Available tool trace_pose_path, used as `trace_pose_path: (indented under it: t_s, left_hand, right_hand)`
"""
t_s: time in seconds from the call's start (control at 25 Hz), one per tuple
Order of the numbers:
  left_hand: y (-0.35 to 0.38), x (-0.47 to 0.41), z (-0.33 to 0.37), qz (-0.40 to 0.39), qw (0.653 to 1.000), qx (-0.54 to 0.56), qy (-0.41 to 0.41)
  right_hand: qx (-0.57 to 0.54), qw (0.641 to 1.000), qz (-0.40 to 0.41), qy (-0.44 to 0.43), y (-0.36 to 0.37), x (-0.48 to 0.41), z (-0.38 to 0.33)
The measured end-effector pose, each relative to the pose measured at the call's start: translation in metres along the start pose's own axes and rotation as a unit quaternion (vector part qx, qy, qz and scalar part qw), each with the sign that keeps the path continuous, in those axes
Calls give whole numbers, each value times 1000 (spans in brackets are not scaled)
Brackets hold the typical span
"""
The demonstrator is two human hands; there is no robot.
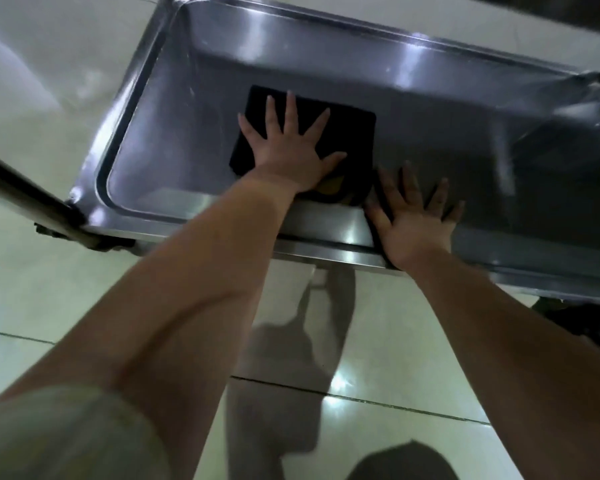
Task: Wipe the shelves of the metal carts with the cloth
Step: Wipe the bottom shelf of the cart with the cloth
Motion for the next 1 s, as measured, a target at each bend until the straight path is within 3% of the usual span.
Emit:
trace_pose_path:
  t_s: [0.16, 0.36, 0.52, 0.68, 0.8, 0.88, 1.0]
  left_hand:
    - [-9, -23, -5, -11, 1000, -1, -8]
    - [13, 67, -6, -25, 1000, 10, -12]
    - [27, 123, 10, -44, 998, -19, -44]
    - [31, 115, 39, -71, 995, -17, -73]
    - [37, 108, 97, -62, 997, -20, -35]
    - [41, 107, 153, -53, 998, -19, 4]
    - [50, 103, 214, -78, 997, -7, 25]
  right_hand:
    - [-10, 1000, 6, 4, -2, 0, 1]
    - [-9, 1000, -11, -16, 1, 0, 0]
    - [-160, 984, -15, -71, -12, 4, 6]
    - [-93, 982, -20, -162, -14, 10, 22]
    - [-89, 991, -32, -99, -13, -1, 78]
    - [-174, 984, -19, -40, -14, 2, 115]
    - [-417, 906, 14, 74, -19, 15, 156]
Point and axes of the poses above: each hand's wrist, its own x-axis away from the middle knuckle, its own y-axis out of the palm, z = x × y, the point moved 10 cm from there along -x, towards the middle knuckle, and after that the axes turned 7 degrees about y, right-handed, at the moved point
